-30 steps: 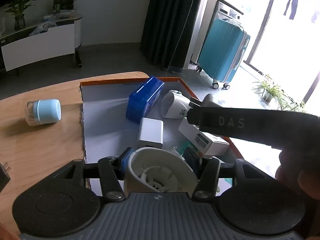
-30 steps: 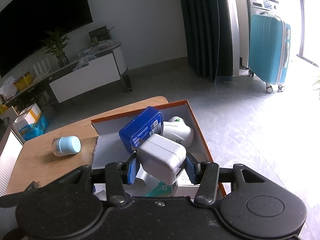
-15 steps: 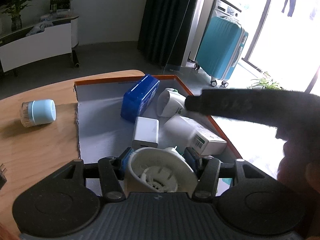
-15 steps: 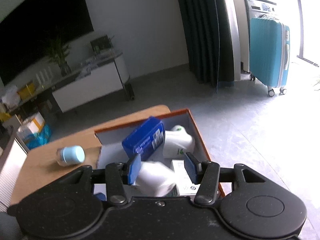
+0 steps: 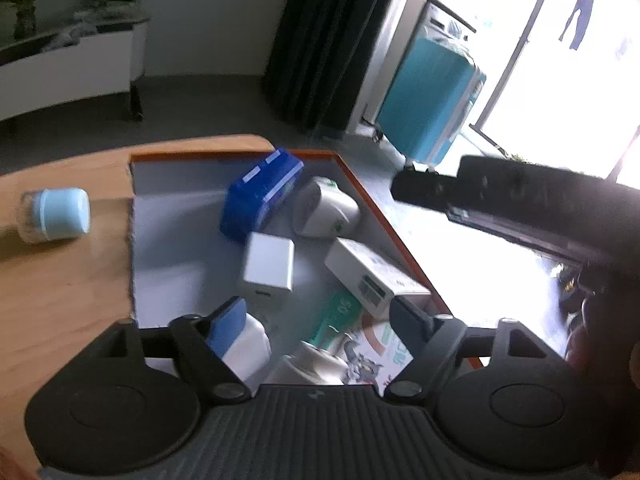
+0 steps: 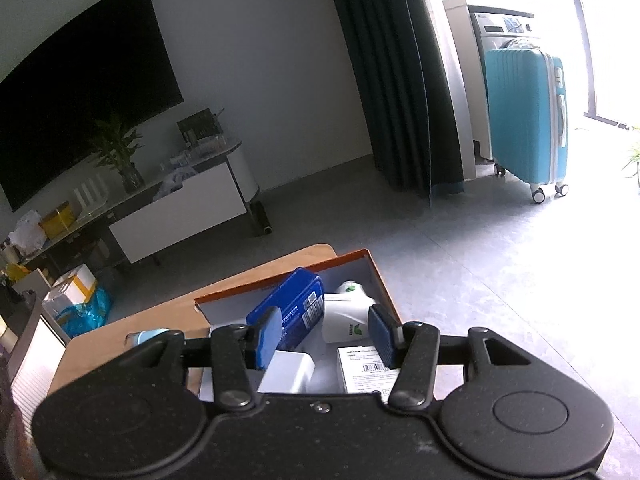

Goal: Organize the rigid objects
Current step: 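Open both tools to drop the two adapters into the box, then move both tools back over the table toward the black charger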

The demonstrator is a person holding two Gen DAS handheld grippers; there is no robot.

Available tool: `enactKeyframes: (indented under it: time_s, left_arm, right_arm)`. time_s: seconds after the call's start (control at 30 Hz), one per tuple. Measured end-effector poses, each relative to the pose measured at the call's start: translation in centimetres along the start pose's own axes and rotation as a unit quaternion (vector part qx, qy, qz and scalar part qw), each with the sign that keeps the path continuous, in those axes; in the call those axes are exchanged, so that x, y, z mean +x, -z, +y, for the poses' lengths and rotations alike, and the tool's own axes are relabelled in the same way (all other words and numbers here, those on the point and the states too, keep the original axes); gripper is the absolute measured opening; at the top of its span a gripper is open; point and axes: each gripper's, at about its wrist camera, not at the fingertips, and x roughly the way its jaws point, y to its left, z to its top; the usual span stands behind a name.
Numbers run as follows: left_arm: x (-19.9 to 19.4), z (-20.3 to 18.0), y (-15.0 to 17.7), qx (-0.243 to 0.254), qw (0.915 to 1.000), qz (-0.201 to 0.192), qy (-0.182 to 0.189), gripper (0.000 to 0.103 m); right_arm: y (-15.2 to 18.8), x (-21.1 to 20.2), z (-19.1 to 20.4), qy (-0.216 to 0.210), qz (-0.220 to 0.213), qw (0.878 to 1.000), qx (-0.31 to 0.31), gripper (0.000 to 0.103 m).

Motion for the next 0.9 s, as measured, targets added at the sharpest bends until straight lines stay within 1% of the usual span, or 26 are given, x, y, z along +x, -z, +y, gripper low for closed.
enactKeyframes:
  time_s: [0.13,0.2,0.23,0.3,0.43,0.47,0.5,0.53,0.63,0.73,0.9]
  left_arm:
    - [-0.9,0.4,-0.3,-0.005,0.9999,-0.007,-0.009,0.082]
    - [-1.5,0.5,-0.4,-0.005,0.9998,-0.012,-0.014,0.083]
    - [-1.8,0.7,-0.5,-0.006,0.9997,-0.013,-0.02,0.085]
    - [-2.3,0.7,-0.5,-0.005,0.9993,-0.015,-0.033,0.087]
    - [-3.4,1.1,-0.5,-0.003,0.9977,-0.015,-0.066,0.093]
    - [-3.7,1.3,-0.4,-0.004,0.9973,-0.016,-0.072,0.097]
    - [-4.0,1.5,-0.4,-0.006,0.9968,-0.016,-0.078,0.098]
    - [-4.2,1.7,-0.4,-0.007,0.9962,-0.016,-0.085,0.099]
    - [-5.0,2.4,-0.1,-0.01,0.9946,-0.017,-0.102,0.1]
    - [-5.8,3.3,0.1,-0.021,0.9934,-0.018,-0.112,0.101]
    - [-7.3,5.0,0.6,-0.033,0.991,-0.025,-0.127,0.101]
  right_arm:
    - [0.2,-0.5,0.2,-0.003,-0.007,1.0,-0.007,0.063]
    - [0.3,-0.9,0.3,-0.001,-0.01,1.0,-0.011,0.07]
    - [0.4,-1.2,0.4,0.001,-0.013,1.0,-0.014,0.071]
    - [0.4,-1.5,0.5,0.004,-0.018,1.0,-0.017,0.079]
    - [0.5,-2.0,1.1,0.004,-0.014,1.0,-0.026,0.082]
    - [0.6,-2.1,1.3,0.001,-0.013,0.999,-0.029,0.086]
    - [0.7,-2.3,1.5,-0.002,-0.013,0.999,-0.033,0.088]
    - [0.8,-2.5,1.8,-0.004,-0.013,0.999,-0.038,0.088]
    - [1.1,-2.9,2.6,-0.008,-0.013,0.999,-0.046,0.089]
    - [1.4,-2.9,3.5,-0.019,-0.007,0.999,-0.044,0.09]
    - [2.2,-2.9,5.7,-0.036,0.004,0.998,-0.059,0.09]
